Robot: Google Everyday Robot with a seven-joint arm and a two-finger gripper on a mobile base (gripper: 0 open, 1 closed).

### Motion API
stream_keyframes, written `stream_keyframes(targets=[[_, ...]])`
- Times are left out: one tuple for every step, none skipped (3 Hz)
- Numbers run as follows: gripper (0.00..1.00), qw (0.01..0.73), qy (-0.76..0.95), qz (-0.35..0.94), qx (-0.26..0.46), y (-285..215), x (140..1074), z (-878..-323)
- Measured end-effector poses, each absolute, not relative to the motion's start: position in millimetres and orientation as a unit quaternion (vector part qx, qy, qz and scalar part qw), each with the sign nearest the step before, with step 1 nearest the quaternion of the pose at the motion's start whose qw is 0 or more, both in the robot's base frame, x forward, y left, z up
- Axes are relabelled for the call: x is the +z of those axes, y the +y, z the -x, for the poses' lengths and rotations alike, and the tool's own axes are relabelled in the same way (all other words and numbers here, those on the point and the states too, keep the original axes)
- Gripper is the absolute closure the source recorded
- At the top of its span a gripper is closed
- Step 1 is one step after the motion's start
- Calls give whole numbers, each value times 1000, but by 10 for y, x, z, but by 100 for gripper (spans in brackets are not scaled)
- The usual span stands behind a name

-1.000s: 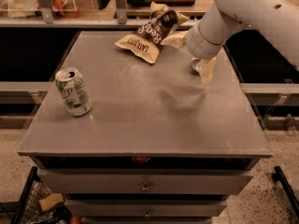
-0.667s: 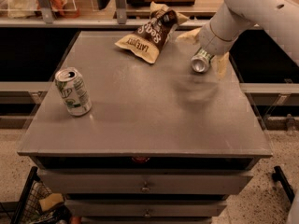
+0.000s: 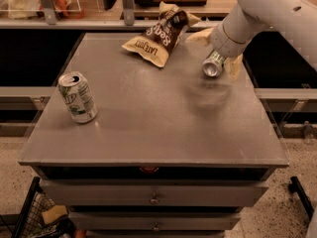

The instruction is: Pick green can

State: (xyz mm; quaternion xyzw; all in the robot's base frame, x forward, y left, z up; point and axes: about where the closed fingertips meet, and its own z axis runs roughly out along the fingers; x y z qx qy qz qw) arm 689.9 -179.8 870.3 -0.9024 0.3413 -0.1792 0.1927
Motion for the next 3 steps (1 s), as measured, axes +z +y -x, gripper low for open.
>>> stream_keyframes(targets=[[0, 190, 307, 912, -196, -1794, 8661, -7028], [0, 184, 279, 921, -199, -1787, 8594, -7152], [0, 170, 261, 929, -199, -1820, 8507, -7288]])
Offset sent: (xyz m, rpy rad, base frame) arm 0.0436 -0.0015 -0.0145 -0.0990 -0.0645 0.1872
